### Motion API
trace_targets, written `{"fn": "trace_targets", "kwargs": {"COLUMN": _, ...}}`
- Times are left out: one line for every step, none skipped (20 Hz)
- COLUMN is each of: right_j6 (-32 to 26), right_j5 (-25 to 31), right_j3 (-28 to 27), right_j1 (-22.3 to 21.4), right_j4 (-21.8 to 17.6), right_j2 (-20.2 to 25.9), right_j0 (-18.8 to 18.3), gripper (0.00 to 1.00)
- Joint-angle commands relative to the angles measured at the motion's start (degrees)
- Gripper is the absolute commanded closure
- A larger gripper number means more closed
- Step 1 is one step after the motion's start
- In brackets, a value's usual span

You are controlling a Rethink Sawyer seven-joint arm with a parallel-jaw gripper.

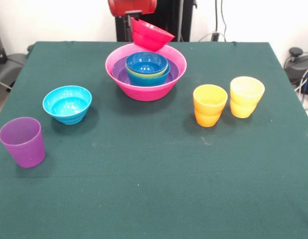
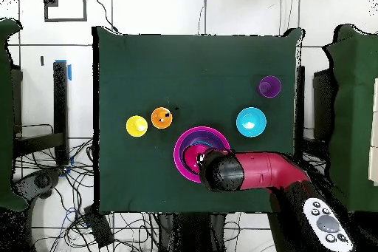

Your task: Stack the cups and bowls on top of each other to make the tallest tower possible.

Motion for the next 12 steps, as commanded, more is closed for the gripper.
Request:
{"fn": "trace_targets", "kwargs": {"right_j6": 6.3, "right_j5": 1.4, "right_j3": -4.2, "right_j1": 4.3, "right_j4": 0.6, "right_j2": -1.4, "right_j0": 3.8, "gripper": 1.00}}
{"fn": "trace_targets", "kwargs": {"right_j6": 6.2, "right_j5": 1.2, "right_j3": -4.4, "right_j1": 4.7, "right_j4": 0.7, "right_j2": -1.4, "right_j0": 3.9, "gripper": 1.00}}
{"fn": "trace_targets", "kwargs": {"right_j6": 5.9, "right_j5": 1.1, "right_j3": -4.7, "right_j1": 5.0, "right_j4": 0.6, "right_j2": -1.4, "right_j0": 3.8, "gripper": 1.00}}
{"fn": "trace_targets", "kwargs": {"right_j6": 5.6, "right_j5": 1.3, "right_j3": -4.9, "right_j1": 5.3, "right_j4": 0.7, "right_j2": -1.4, "right_j0": 3.7, "gripper": 1.00}}
{"fn": "trace_targets", "kwargs": {"right_j6": 5.4, "right_j5": 1.3, "right_j3": -5.1, "right_j1": 5.6, "right_j4": 0.7, "right_j2": -1.4, "right_j0": 3.6, "gripper": 1.00}}
{"fn": "trace_targets", "kwargs": {"right_j6": 5.2, "right_j5": 1.3, "right_j3": -5.4, "right_j1": 5.8, "right_j4": 0.7, "right_j2": -1.4, "right_j0": 3.5, "gripper": 1.00}}
{"fn": "trace_targets", "kwargs": {"right_j6": 5.0, "right_j5": 1.1, "right_j3": -5.5, "right_j1": 6.0, "right_j4": 0.6, "right_j2": -1.4, "right_j0": 3.4, "gripper": 1.00}}
{"fn": "trace_targets", "kwargs": {"right_j6": 5.0, "right_j5": 1.0, "right_j3": -5.5, "right_j1": 6.2, "right_j4": 0.7, "right_j2": -1.4, "right_j0": 3.3, "gripper": 1.00}}
{"fn": "trace_targets", "kwargs": {"right_j6": 4.9, "right_j5": 1.0, "right_j3": -5.6, "right_j1": 6.3, "right_j4": 0.7, "right_j2": -1.3, "right_j0": 3.2, "gripper": 1.00}}
{"fn": "trace_targets", "kwargs": {"right_j6": 4.8, "right_j5": 1.0, "right_j3": -5.6, "right_j1": 6.3, "right_j4": 0.7, "right_j2": -1.3, "right_j0": 3.2, "gripper": 1.00}}
{"fn": "trace_targets", "kwargs": {"right_j6": 4.7, "right_j5": 1.1, "right_j3": -5.6, "right_j1": 6.3, "right_j4": 0.8, "right_j2": -1.2, "right_j0": 3.1, "gripper": 1.00}}
{"fn": "trace_targets", "kwargs": {"right_j6": 4.6, "right_j5": 1.2, "right_j3": -5.6, "right_j1": 6.3, "right_j4": 0.9, "right_j2": -1.2, "right_j0": 3.0, "gripper": 1.00}}
